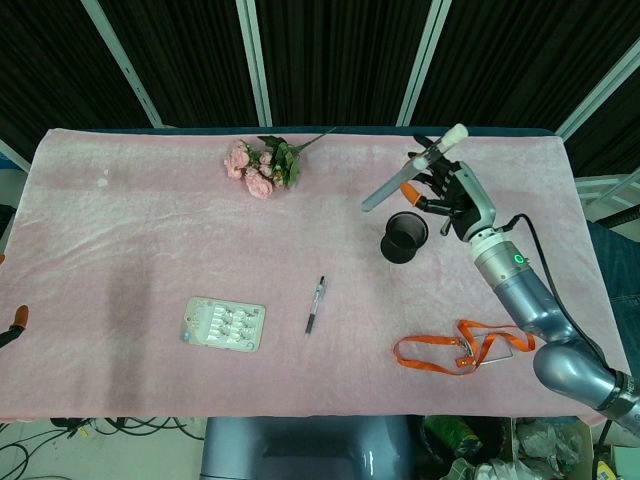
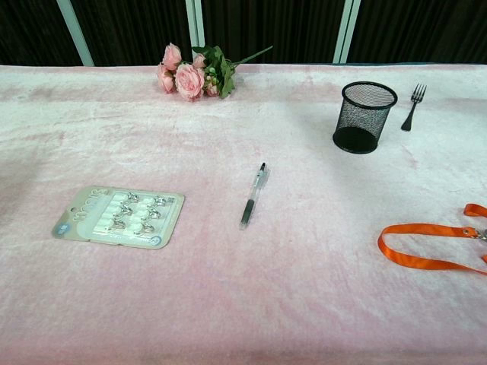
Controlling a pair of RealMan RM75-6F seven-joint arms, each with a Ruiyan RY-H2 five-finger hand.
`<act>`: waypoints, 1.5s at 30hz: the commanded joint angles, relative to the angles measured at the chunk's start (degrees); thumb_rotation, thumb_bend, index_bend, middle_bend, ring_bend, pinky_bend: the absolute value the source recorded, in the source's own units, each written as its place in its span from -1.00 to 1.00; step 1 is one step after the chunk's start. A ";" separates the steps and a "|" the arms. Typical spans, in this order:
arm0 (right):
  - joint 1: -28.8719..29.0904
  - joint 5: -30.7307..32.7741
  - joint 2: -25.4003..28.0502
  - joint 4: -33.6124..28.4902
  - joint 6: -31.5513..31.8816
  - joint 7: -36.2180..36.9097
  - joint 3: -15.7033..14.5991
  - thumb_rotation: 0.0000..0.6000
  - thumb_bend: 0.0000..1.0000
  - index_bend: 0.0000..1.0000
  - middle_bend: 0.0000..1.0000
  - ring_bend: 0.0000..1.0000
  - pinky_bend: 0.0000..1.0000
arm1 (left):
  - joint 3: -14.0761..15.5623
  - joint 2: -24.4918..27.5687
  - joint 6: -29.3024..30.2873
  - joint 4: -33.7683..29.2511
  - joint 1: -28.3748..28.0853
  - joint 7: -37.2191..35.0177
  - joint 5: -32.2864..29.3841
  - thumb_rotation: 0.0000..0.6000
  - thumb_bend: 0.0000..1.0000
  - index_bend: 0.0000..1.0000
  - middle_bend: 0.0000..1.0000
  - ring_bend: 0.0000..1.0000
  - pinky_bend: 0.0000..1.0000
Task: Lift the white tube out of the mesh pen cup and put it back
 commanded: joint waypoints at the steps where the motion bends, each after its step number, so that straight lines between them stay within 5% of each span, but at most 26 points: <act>1: -10.55 -12.54 -1.74 -5.82 0.69 18.41 10.33 1.00 -0.35 0.20 -1.00 -0.83 -0.62 | 0.10 -0.08 0.01 -0.12 -0.01 0.02 0.21 1.00 -0.32 -0.74 -0.79 -1.00 -1.00; 4: -12.29 -19.04 -1.79 -5.35 1.55 24.97 10.25 1.00 -0.35 0.21 -0.98 -0.83 -0.62 | 0.14 -0.08 -0.01 -0.24 0.02 -0.02 0.28 1.00 -0.32 -0.74 -0.79 -1.00 -1.00; 8: -12.15 -27.59 -0.15 -3.57 2.81 27.76 6.28 1.00 -0.35 0.22 -0.98 -0.83 -0.62 | 0.13 -0.07 0.08 -0.37 0.05 -0.03 0.38 1.00 -0.32 -0.74 -0.79 -1.00 -1.00; 10: -11.06 -33.31 0.80 -1.43 4.06 20.72 1.54 1.00 -0.35 0.24 -0.97 -0.82 -0.62 | 0.18 -0.11 -0.09 -0.39 0.02 0.06 0.30 1.00 -0.32 -0.74 -0.79 -1.00 -1.00; 16: -6.95 -34.96 0.69 0.38 4.97 -0.45 -7.58 1.00 -0.35 0.26 -0.97 -0.82 -0.62 | 0.17 -0.18 -0.33 -0.42 -0.07 0.16 0.25 1.00 -0.32 -0.74 -0.79 -1.00 -1.00; 21: -3.49 -29.38 1.21 0.77 3.91 -18.92 -11.83 1.00 -0.35 0.26 -0.97 -0.82 -0.62 | -0.02 0.03 -0.18 -0.33 0.04 -0.22 0.10 1.00 -0.32 -0.74 -0.79 -1.00 -1.00; 32: 0.59 -11.57 5.37 -2.28 7.13 -43.55 -17.24 1.00 -0.34 0.27 -0.97 -0.82 -0.62 | -0.10 0.32 -0.31 -0.21 0.08 -0.97 0.17 1.00 -0.32 -0.74 -0.79 -1.00 -1.00; 35: 0.53 -6.69 7.30 -6.53 7.17 -37.62 -15.44 1.00 -0.34 0.27 -0.97 -0.82 -0.62 | -0.08 0.37 -0.21 -0.31 0.14 -0.98 0.22 1.00 -0.32 -0.73 -0.79 -1.00 -1.00; 39: -1.63 -8.46 8.72 -9.83 5.26 -21.66 -10.38 1.00 -0.34 0.27 -0.97 -0.82 -0.62 | -0.08 0.46 -0.05 -0.47 0.24 -0.92 0.25 1.00 -0.32 -0.74 -0.79 -1.00 -1.00; 45: -8.89 -20.52 6.34 -12.08 4.00 23.08 1.99 1.00 -0.34 0.27 -0.97 -0.82 -0.62 | -0.05 0.46 -0.02 -0.62 0.30 -0.86 0.24 1.00 -0.32 -0.73 -0.79 -1.00 -1.00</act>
